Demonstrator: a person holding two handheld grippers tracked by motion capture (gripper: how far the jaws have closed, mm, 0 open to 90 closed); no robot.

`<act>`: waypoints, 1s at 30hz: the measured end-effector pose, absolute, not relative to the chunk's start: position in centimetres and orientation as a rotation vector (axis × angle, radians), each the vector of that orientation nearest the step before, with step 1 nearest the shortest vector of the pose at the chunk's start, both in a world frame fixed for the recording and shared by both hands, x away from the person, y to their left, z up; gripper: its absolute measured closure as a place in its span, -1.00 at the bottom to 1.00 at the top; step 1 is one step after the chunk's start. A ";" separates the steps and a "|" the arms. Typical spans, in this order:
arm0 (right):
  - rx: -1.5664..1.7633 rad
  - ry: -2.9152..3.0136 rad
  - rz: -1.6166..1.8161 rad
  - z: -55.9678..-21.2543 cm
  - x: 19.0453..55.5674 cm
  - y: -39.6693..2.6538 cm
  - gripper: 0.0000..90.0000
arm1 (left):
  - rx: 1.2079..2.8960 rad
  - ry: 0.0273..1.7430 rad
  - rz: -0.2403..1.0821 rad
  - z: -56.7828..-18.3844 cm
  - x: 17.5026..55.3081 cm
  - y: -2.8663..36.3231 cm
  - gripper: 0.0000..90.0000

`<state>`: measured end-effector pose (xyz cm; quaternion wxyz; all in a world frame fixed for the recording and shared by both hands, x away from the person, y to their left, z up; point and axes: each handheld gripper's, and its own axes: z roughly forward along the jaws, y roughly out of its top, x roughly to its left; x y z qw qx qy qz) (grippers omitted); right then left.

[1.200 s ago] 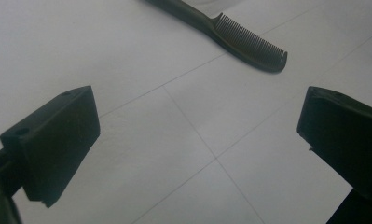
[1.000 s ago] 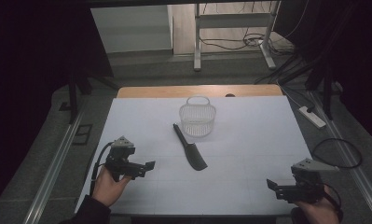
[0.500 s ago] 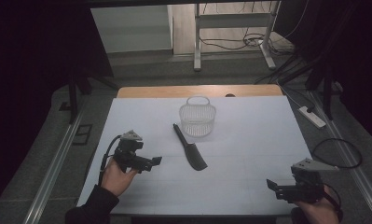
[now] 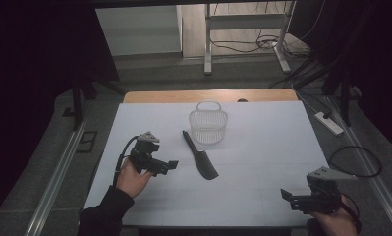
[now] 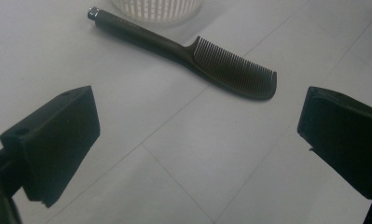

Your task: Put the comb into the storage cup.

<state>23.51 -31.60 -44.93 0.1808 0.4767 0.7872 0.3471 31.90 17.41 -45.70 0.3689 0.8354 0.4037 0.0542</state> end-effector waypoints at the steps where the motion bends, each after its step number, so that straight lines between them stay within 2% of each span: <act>1: 1.346 2.223 0.980 -44.9 23.5 -31.6 -1.00 | 2.144 1.035 0.136 -45.7 32.1 17.2 -1.00; 30: 1.341 2.235 0.975 -45.0 23.5 -31.6 -1.00 | 2.187 0.958 0.113 -45.8 36.0 12.6 -1.00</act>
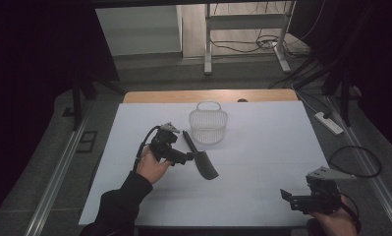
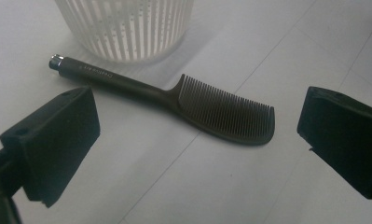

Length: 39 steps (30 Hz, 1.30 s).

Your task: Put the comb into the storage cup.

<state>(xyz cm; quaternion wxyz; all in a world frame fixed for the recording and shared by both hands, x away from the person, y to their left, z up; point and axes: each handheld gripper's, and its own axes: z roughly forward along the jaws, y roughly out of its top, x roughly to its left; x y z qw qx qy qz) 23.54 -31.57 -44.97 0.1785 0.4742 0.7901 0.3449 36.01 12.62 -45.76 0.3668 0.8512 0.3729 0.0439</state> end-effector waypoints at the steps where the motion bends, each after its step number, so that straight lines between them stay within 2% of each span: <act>1: 1.340 2.235 0.975 -45.0 23.5 -31.6 -1.00 | 2.186 0.956 0.113 -45.8 36.1 12.5 -1.00; 23: 1.333 2.241 0.971 -45.0 23.5 -31.5 -1.00 | 2.257 0.901 0.092 -46.3 37.9 8.6 -1.00; 28: 1.332 2.241 0.971 -45.0 23.5 -31.5 -1.00 | 2.276 0.900 0.102 -46.7 38.3 7.9 -0.90; 36: 1.333 2.243 0.969 -45.0 23.5 -31.5 -1.00 | 2.330 0.925 0.123 -47.5 38.9 7.7 0.28; 39: 1.333 2.243 0.969 -45.0 23.5 -31.5 -1.00 | 2.326 0.935 0.110 -47.5 39.2 7.7 0.65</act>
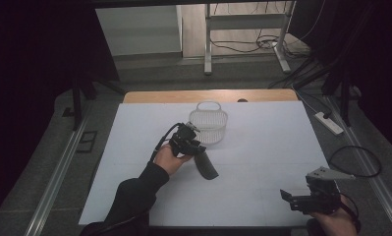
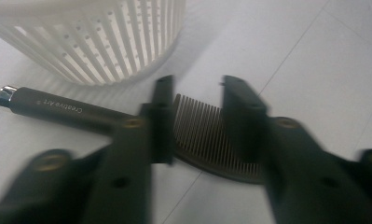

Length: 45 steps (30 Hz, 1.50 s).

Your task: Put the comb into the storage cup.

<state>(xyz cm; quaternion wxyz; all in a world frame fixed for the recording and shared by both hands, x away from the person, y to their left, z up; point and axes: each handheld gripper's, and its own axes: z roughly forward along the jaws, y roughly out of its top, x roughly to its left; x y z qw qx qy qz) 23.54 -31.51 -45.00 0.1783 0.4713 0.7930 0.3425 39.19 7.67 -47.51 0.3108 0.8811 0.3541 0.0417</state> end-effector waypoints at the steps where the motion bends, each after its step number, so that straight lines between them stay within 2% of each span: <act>1: 1.333 2.243 0.968 -45.0 23.5 -31.5 -1.00 | 2.332 0.929 0.118 -47.6 39.4 7.5 0.74; 4: 1.333 2.243 0.967 -45.0 23.5 -31.5 -1.00 | 2.351 0.921 0.136 -47.6 39.6 7.4 0.97; 23: 1.332 2.252 0.959 -45.0 23.6 -31.5 -1.00 | 2.392 0.989 0.123 -50.6 42.1 7.3 0.97; 45: 1.332 2.259 0.953 -45.1 23.6 -31.4 -1.00 | 2.447 0.997 0.128 -51.3 41.7 8.2 0.97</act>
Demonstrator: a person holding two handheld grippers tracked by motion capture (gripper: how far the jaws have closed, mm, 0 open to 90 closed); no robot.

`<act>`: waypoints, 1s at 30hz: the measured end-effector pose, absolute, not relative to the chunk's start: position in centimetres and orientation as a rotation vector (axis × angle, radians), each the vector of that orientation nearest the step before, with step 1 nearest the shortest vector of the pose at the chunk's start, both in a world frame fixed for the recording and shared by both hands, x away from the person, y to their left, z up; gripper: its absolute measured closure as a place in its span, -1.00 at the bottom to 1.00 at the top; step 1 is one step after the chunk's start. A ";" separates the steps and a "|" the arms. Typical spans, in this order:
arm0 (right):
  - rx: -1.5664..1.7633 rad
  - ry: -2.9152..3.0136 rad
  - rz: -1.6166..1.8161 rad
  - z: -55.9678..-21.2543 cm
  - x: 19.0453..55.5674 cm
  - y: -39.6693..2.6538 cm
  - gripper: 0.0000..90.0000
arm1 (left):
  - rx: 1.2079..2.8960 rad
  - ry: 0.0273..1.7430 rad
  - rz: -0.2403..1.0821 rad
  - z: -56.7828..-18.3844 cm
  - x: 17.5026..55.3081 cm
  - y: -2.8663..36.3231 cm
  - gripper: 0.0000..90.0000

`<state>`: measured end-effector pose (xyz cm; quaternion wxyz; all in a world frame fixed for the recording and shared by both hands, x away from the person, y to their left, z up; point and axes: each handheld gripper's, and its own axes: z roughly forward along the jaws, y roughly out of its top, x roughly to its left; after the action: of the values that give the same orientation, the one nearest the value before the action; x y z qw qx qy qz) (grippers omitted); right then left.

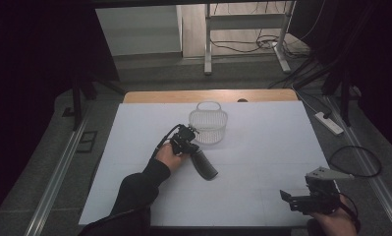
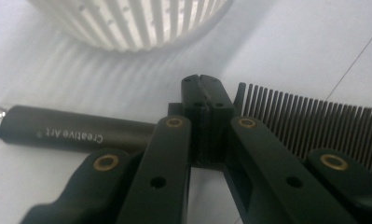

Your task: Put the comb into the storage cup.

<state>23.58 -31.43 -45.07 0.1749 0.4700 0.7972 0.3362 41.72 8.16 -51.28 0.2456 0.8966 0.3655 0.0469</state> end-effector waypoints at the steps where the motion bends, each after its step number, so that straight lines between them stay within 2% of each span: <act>1: 1.332 2.259 0.953 -45.1 23.6 -31.4 -1.00 | 2.447 0.997 0.128 -51.3 41.7 8.2 0.97; 11: 1.331 2.259 0.952 -45.1 23.6 -31.4 -1.00 | 2.470 1.016 0.126 -51.2 41.0 9.9 0.97; 30: 1.329 2.259 0.948 -45.1 23.6 -31.3 -1.00 | 2.466 1.099 0.097 -51.5 37.3 15.3 0.97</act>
<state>23.59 -31.34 -45.07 0.1764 0.4693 0.7979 0.3347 37.27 15.30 -51.49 0.2183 0.8908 0.3971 0.0349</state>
